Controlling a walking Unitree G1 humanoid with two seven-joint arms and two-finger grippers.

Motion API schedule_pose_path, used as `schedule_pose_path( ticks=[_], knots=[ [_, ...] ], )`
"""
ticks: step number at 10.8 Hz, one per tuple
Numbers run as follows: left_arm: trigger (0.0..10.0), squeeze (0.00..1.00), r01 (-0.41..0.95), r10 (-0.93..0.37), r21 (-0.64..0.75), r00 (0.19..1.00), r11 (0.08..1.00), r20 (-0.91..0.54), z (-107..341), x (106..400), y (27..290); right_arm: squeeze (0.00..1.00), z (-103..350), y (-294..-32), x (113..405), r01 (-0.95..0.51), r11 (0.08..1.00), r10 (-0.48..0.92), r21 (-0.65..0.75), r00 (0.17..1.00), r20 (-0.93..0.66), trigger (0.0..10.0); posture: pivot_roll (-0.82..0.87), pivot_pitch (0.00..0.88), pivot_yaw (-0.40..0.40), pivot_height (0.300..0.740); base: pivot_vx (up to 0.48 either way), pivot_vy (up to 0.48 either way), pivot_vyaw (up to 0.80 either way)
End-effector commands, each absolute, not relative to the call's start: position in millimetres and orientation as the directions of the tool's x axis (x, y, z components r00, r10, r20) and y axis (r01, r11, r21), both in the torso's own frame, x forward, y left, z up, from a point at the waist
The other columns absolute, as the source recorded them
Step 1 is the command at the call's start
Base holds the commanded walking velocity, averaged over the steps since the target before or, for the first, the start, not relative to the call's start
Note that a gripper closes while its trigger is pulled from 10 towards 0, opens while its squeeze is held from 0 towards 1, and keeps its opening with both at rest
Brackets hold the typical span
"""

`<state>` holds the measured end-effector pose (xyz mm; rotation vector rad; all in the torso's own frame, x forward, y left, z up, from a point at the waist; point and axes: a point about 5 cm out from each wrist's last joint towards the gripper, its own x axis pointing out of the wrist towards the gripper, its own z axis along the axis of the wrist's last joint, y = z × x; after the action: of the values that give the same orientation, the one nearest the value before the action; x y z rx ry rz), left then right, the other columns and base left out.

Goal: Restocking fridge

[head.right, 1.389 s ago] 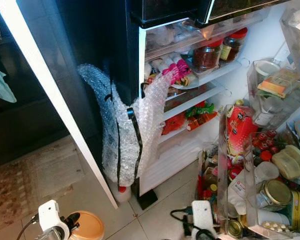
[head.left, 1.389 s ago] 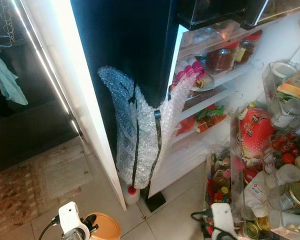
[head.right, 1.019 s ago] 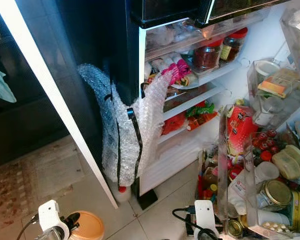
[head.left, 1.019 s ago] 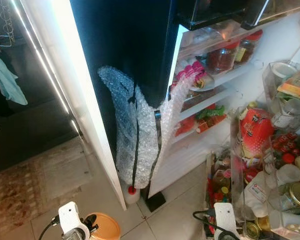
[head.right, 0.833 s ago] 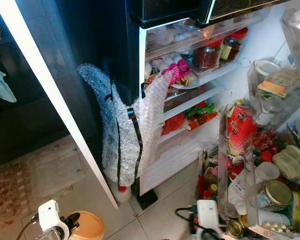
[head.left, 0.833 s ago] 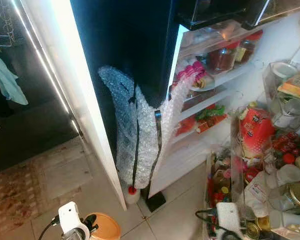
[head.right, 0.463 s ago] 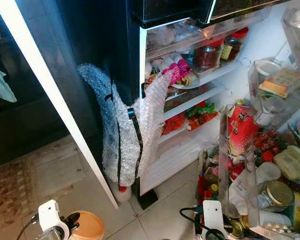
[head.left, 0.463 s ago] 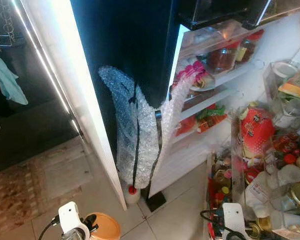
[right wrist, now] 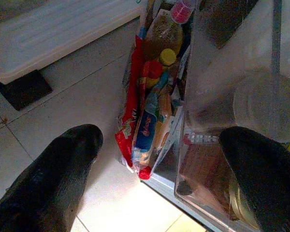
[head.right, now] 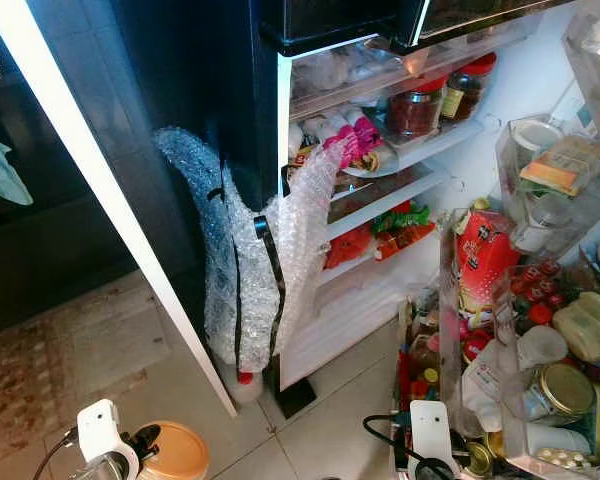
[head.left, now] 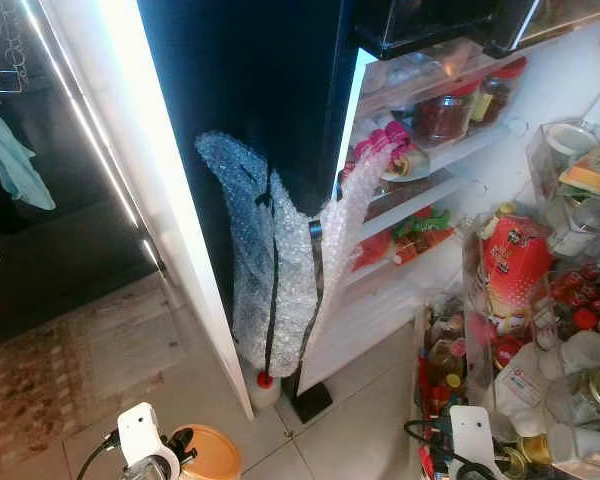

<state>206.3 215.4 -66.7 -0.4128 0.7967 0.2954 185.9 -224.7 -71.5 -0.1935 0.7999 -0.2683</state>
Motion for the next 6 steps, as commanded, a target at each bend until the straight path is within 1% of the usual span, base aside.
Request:
schedule_pose_path(
  ticks=[1,4,6],
  knots=[
    [10.0,0.0,-0.417,0.09,-0.214,0.6,0.883,-0.795,-77.7,187.6,214.6,0.0,-71.3,-231.3,182.6,0.191,0.94,-0.337,-0.283,0.657,-0.674,10.0,-0.13,0.163,-0.032,0.74,0.0,0.0,0.0],
    [10.0,0.0,-0.415,0.091,-0.211,0.599,0.885,-0.796,-77.8,187.5,214.5,0.0,-71.4,-229.3,183.3,0.185,0.943,-0.328,-0.278,0.662,-0.674,10.0,-0.13,0.164,-0.032,0.74,0.0,0.0,0.0],
    [10.0,0.0,-0.415,0.09,-0.213,0.6,0.885,-0.795,-77.7,187.6,214.5,0.0,-71.7,-228.8,183.0,0.181,0.944,-0.323,-0.274,0.662,-0.676,10.0,-0.13,0.164,-0.032,0.74,0.0,-0.277,0.0]
  ],
)
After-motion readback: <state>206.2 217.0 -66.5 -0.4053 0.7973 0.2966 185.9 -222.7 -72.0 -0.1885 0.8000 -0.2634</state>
